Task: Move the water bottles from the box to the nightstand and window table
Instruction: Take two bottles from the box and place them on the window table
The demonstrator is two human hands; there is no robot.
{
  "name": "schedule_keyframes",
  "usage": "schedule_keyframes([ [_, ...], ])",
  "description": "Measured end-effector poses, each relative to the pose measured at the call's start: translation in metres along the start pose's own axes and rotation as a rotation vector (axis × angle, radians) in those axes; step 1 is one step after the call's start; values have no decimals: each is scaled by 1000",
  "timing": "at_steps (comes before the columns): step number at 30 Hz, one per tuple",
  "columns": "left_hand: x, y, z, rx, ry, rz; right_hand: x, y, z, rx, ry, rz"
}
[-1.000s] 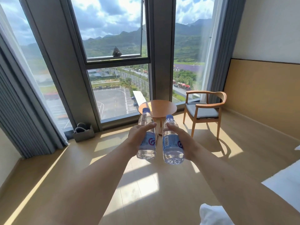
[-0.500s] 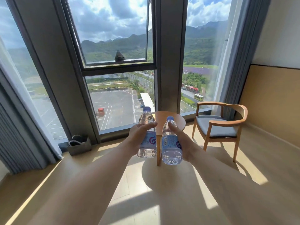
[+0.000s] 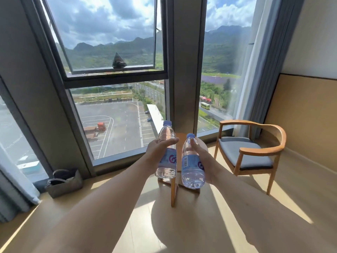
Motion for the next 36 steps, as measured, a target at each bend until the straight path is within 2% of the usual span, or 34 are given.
schedule_keyframes([
  [3, -71, 0, 12, 17, -6, -18, -62, -8, -25, -13, -30, 29],
  [10, -201, 11, 36, 33, -49, -91, -175, -33, -60, -37, 29, 89],
  [19, -349, 33, 24, 18, -88, -111, -313, -83, -74, 9, 108, 80],
  [25, -462, 63, 11, 17, -127, -66, -430, -142, -93, 75, 145, 121],
  [31, -561, 83, 28, -8, -111, -23, -527, -200, -120, 144, 239, 187],
  [36, -623, 78, 9, -55, -194, 100, -583, -224, -123, 105, 275, 211],
])
Point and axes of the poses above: each hand's wrist, its own x-axis away from the middle knuckle, its own y-axis out of the palm, z = x × y, the point moved 8 cm from there along -x, towards the middle knuckle, and after that the axes turned 7 degrees about x, right-handed, at the moved point
